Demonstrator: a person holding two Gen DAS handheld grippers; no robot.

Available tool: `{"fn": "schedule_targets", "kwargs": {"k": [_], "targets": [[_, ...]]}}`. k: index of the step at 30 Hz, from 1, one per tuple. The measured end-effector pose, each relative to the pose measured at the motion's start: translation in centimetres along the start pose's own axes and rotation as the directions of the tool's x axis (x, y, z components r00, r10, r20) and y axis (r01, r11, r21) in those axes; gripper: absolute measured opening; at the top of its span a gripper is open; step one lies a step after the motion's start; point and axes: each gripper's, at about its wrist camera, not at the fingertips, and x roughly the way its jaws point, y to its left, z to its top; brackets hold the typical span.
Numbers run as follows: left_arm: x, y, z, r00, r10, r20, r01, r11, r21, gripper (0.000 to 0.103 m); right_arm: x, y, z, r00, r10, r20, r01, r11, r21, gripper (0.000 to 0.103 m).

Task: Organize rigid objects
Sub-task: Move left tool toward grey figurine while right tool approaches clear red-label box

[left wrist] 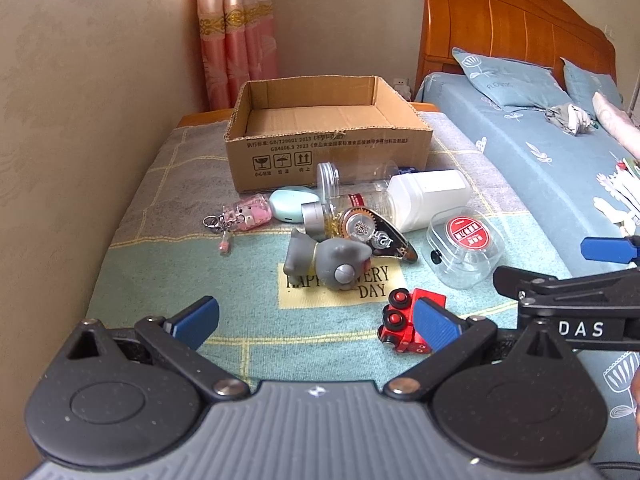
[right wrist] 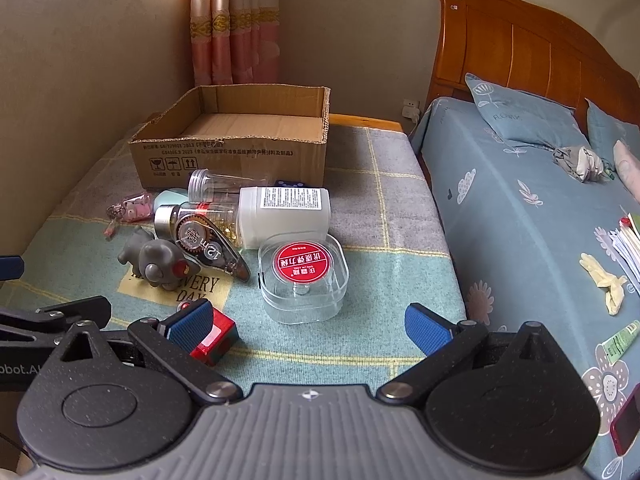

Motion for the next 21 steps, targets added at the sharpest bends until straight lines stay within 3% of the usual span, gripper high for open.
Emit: {"fn": "schedule_targets", "kwargs": {"k": [7,21], "targets": [[0.5,0.3,0.1,1.000,-0.018,-0.002,0.018,1.000,0.015,0.102,0.5,-0.9,-0.1,0.999,0.025,0.028,-0.024,1.000,-0.004,0.103],[3.9,2.0,0.5,0.999,-0.037,-0.022,0.037,0.999,0.022,0.102,4.6,-1.4,-1.0,0.997,0.067,-0.029,-0.068,0.997,-0.040,0.103]]}}
